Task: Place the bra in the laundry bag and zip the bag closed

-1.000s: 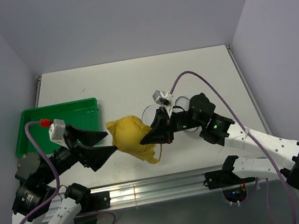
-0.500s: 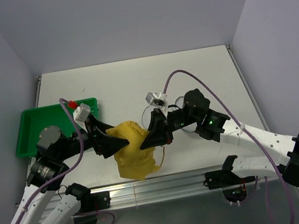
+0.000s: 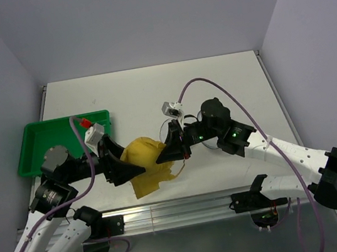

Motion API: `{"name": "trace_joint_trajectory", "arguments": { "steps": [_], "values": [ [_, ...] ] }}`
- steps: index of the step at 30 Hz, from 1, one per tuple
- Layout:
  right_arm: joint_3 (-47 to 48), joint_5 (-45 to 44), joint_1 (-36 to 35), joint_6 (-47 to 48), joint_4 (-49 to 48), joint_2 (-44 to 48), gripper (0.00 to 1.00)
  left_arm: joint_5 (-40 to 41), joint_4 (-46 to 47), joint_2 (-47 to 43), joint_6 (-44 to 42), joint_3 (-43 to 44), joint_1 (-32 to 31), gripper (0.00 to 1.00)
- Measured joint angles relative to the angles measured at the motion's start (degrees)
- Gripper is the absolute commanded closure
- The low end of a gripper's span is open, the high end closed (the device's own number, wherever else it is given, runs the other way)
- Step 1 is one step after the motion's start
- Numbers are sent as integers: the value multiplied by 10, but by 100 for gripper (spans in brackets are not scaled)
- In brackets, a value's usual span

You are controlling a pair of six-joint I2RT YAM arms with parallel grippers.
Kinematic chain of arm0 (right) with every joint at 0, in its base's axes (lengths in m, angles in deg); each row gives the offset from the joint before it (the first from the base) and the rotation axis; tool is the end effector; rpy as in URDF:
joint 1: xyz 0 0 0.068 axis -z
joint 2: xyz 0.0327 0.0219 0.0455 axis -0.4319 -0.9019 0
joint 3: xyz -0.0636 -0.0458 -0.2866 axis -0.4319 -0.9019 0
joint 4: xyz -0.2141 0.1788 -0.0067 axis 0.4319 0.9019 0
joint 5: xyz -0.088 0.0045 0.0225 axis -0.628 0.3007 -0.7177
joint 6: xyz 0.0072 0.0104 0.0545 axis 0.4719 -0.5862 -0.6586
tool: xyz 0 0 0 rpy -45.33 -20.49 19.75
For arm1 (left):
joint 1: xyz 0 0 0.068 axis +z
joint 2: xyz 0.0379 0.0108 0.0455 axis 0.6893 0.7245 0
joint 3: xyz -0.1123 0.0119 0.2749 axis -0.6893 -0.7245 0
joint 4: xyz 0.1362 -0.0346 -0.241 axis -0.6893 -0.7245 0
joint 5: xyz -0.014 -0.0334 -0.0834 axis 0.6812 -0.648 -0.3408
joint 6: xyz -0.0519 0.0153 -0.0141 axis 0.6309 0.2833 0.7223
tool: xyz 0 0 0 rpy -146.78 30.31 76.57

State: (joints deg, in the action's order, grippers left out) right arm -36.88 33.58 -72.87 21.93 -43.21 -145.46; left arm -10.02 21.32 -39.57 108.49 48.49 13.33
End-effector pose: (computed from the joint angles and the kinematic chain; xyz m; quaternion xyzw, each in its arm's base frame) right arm 0.1514 0.2090 0.3610 -0.4349 0.5728 0.6171 0.3191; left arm 0.0887 -0.0857 0.3818 0.2858 0.6491 -0.5865 0.3912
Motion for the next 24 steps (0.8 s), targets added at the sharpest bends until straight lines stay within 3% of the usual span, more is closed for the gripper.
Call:
{"name": "trace_joint_trajectory", "arguments": {
  "steps": [2,5,6,9,11,14,15,17,24],
  "values": [
    [1,-4,1,2,9,0,100,-5,0,0,1,-4,0,40],
    [7,-6,1,2,18,-1,100,-13,5,2,4,-9,0,57],
    [8,-6,1,2,19,-1,100,-15,10,4,6,-10,0,72],
    [14,-10,1,3,24,-3,98,-23,26,14,12,-13,0,100],
    [14,-17,1,5,27,-3,95,-28,36,19,17,-13,0,100],
    [14,-34,1,8,30,-2,63,-18,45,17,20,-19,0,100],
    [14,-47,1,11,34,0,40,-7,48,14,23,-23,0,100],
    [11,-74,1,17,43,10,22,24,56,4,33,-34,0,100],
    [-16,-221,16,28,84,126,18,128,125,-17,91,-92,0,100]
  ]
}}
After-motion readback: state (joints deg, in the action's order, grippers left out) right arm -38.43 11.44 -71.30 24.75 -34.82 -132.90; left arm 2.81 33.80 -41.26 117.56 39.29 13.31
